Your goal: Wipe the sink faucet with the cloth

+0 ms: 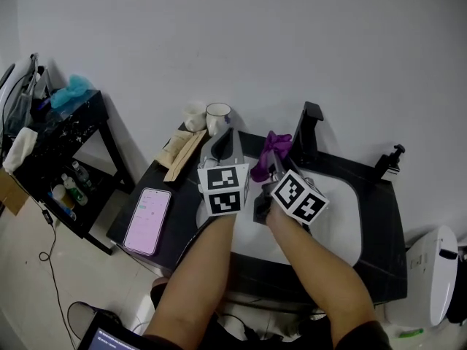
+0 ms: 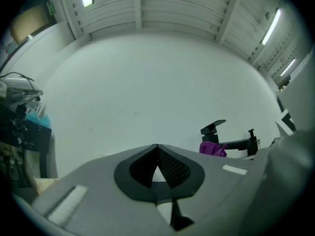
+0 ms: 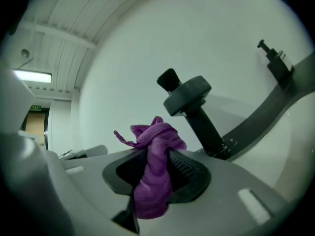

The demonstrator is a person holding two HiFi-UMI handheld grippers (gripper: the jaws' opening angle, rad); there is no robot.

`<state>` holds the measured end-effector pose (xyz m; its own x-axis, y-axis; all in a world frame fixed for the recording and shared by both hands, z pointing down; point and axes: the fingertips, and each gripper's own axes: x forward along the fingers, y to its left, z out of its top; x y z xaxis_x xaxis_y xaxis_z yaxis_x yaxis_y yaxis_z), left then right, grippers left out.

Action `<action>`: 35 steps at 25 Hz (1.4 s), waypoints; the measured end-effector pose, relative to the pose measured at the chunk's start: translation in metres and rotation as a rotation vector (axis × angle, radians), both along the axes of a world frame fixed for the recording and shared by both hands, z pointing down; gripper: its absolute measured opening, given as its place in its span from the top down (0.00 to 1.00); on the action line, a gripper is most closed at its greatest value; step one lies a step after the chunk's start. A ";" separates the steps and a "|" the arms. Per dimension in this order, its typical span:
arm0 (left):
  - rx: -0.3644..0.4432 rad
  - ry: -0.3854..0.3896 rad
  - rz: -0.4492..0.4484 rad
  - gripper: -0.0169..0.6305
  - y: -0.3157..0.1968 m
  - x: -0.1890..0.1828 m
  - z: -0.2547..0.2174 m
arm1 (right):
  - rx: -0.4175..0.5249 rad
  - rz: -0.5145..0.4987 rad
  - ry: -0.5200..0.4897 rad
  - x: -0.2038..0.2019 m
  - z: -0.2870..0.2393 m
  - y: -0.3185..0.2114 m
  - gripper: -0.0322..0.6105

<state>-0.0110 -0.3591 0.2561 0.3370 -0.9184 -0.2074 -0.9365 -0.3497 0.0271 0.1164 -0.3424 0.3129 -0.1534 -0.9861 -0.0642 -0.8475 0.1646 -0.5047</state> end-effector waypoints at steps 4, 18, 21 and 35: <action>0.011 0.006 -0.009 0.95 0.003 -0.003 -0.002 | 0.084 0.082 -0.113 0.008 -0.025 -0.020 0.76; 0.026 0.068 -0.025 0.95 0.006 -0.013 -0.008 | 0.124 0.270 -0.305 0.039 -0.044 -0.054 0.76; 0.020 0.071 -0.009 0.95 0.006 -0.012 -0.008 | 0.074 0.272 -0.295 0.040 -0.026 -0.054 0.76; 0.028 -0.089 0.079 0.95 0.007 0.025 0.000 | -0.111 0.162 -0.220 0.035 0.026 -0.032 0.76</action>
